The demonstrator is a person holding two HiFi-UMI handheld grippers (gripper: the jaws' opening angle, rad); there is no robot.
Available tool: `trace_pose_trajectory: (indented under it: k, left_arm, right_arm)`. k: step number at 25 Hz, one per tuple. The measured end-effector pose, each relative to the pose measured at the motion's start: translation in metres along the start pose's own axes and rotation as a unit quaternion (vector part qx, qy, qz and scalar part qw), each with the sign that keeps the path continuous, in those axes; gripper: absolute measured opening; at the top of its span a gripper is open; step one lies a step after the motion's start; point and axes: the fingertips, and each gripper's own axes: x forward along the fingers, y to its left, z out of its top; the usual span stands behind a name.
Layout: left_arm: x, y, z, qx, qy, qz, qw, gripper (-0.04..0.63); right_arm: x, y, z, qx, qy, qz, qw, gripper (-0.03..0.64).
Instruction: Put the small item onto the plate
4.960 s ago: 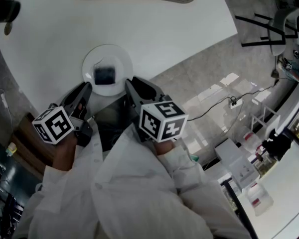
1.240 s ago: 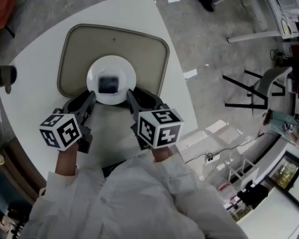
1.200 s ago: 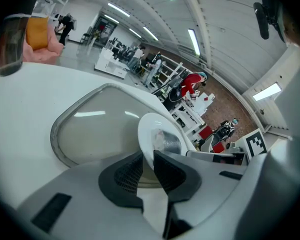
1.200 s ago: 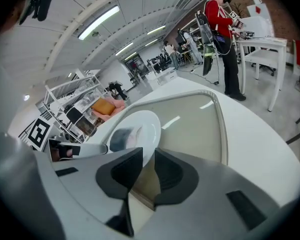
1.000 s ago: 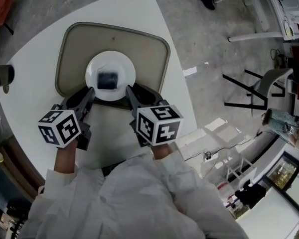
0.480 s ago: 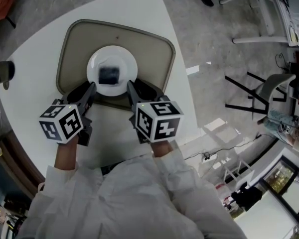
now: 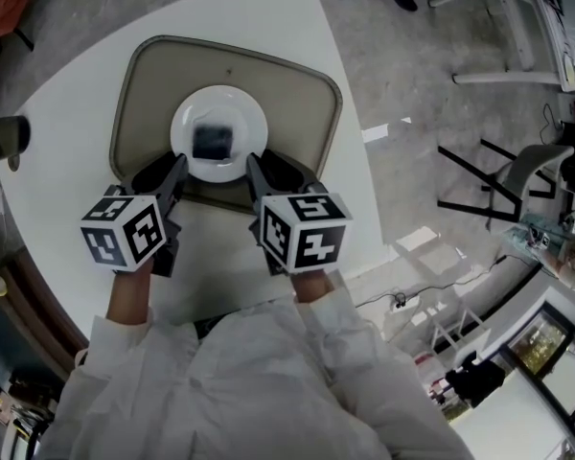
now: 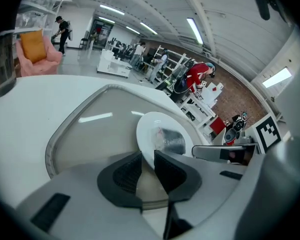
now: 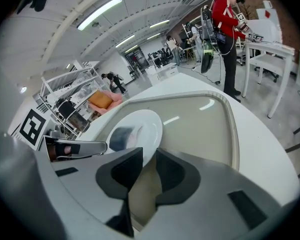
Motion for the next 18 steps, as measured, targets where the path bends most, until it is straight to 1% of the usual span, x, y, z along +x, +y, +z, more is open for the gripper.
trace_pose_trajectory:
  k: [8,11,14,18]
  left_arm:
    - [0.000,-0.002,0.002,0.017,-0.001,0.012,0.9998,0.066]
    - [-0.002,-0.001,0.004,0.020,-0.009,0.016,0.9996,0.066]
    - [-0.005,-0.001,0.006,0.035,-0.013,0.020,0.9991,0.069]
    - [-0.012,-0.001,0.010,0.044,-0.019,0.015,0.9987,0.070]
  right_arm:
    - [-0.001,-0.001,0.001,-0.015,0.014,-0.006,1.000,0.078]
    - [0.000,-0.001,0.002,-0.024,0.013,-0.012,1.000,0.078]
    - [-0.003,0.000,0.001,-0.031,0.010,-0.021,0.999,0.080]
    - [-0.008,0.003,0.002,-0.032,-0.003,-0.025,0.999,0.078]
